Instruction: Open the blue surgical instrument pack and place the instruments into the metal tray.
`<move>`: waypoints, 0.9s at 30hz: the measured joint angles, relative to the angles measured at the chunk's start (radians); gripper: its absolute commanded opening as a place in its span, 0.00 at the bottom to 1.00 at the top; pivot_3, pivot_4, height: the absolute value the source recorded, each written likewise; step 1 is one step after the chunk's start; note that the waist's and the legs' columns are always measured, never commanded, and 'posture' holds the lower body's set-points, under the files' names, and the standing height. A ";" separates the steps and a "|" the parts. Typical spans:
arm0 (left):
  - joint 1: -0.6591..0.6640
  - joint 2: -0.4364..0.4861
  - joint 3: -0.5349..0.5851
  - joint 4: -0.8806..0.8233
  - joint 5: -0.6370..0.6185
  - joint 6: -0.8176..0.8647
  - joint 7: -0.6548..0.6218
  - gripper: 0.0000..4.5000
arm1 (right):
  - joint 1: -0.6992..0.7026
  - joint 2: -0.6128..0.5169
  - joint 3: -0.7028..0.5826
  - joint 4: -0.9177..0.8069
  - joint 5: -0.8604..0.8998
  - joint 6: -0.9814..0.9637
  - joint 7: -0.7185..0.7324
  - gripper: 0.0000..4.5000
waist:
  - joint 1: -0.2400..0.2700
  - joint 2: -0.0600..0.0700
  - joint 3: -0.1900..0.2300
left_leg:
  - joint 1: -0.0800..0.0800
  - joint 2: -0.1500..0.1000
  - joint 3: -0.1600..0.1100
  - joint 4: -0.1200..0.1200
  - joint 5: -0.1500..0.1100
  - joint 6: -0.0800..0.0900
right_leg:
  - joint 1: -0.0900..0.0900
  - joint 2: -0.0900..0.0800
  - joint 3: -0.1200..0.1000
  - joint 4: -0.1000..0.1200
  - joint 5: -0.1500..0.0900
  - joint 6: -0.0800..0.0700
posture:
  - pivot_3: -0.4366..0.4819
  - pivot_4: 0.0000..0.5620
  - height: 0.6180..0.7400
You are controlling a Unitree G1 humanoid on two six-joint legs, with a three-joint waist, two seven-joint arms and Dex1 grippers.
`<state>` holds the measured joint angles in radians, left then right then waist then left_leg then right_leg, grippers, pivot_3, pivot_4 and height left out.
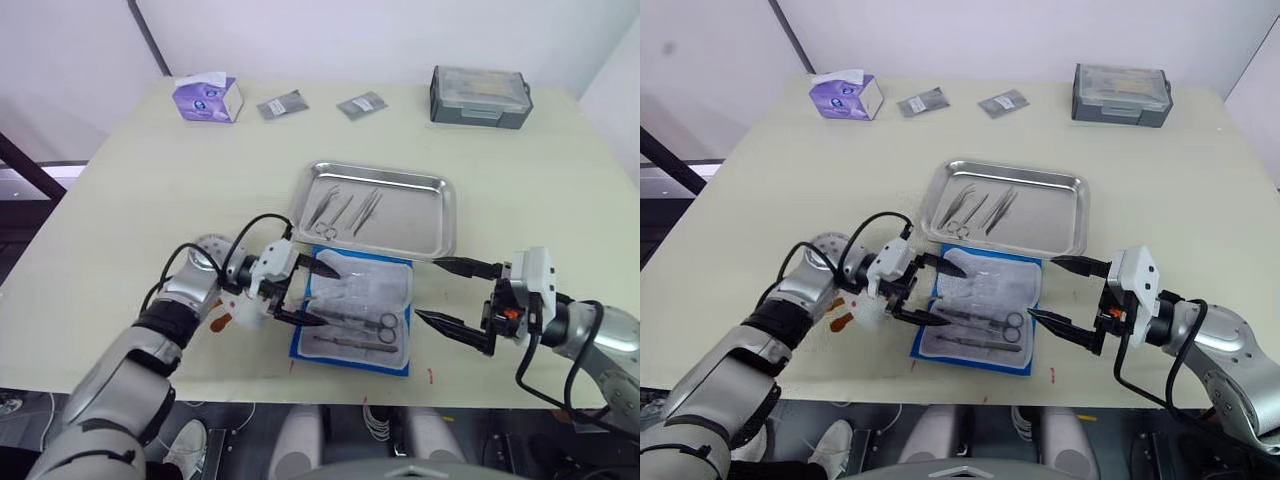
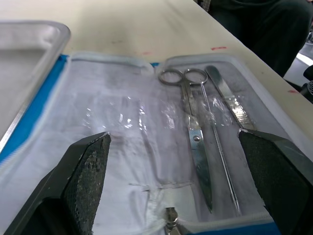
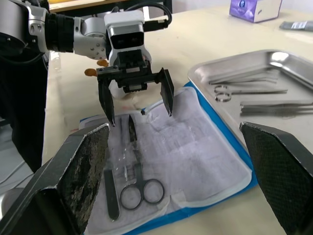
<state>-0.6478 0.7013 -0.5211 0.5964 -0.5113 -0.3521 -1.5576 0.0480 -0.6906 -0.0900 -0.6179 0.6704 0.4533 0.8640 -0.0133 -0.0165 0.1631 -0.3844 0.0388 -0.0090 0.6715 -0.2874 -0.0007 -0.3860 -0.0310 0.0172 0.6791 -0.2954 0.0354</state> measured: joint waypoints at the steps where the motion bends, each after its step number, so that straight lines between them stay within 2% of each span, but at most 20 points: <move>1: 0.002 -0.004 0.000 0.011 0.005 -0.013 0.000 0.98 | 0.000 0.000 0.000 -0.002 0.001 0.001 -0.001 1.00 | 0.000 0.000 0.000 | 0.000 0.000 0.000 0.000 0.000 0.000 | 0.000 0.000 0.000 0.000 0.000 0.000 | 0.48 0.27 1.00; 8: -0.011 -0.024 -0.037 0.101 0.039 -0.153 0.000 0.98 | -0.014 0.000 0.003 -0.010 0.003 0.002 0.000 1.00 | 0.000 0.001 -0.001 | 0.002 0.000 0.001 0.000 0.000 0.000 | 0.001 0.000 0.001 0.001 0.000 0.000 | 0.48 0.27 1.00; 11: -0.028 -0.058 -0.035 0.178 0.047 -0.227 -0.003 0.98 | -0.021 -0.004 0.003 -0.007 0.001 0.002 0.002 1.00 | 0.002 0.005 -0.003 | 0.005 0.000 0.001 0.000 0.000 0.000 | 0.006 0.000 0.001 0.000 0.000 0.000 | 0.48 0.27 1.00; 15: -0.035 -0.081 -0.029 0.232 0.038 -0.259 -0.004 0.98 | -0.033 -0.005 0.005 0.000 0.001 0.002 0.003 1.00 | 0.002 0.010 -0.006 | 0.006 -0.001 0.002 0.000 0.000 0.000 | 0.007 0.000 0.000 0.000 0.000 0.000 | 0.48 0.27 1.00; 27: -0.109 -0.096 -0.114 0.322 0.021 -0.323 -0.007 0.98 | -0.074 -0.007 0.050 0.010 -0.011 0.003 0.008 1.00 | 0.003 0.015 -0.011 | 0.006 -0.001 0.002 0.000 0.000 0.000 | 0.008 0.000 0.000 0.000 0.000 0.000 | 0.48 0.27 1.00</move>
<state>-0.7570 0.6056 -0.6351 0.9185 -0.4900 -0.6751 -1.5643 -0.0262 -0.6973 -0.0403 -0.6080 0.6590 0.4559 0.8717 -0.0103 -0.0018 0.1517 -0.3783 0.0375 -0.0073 0.6718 -0.2873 -0.0004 -0.3779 -0.0310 0.0171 0.6786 -0.2954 0.0357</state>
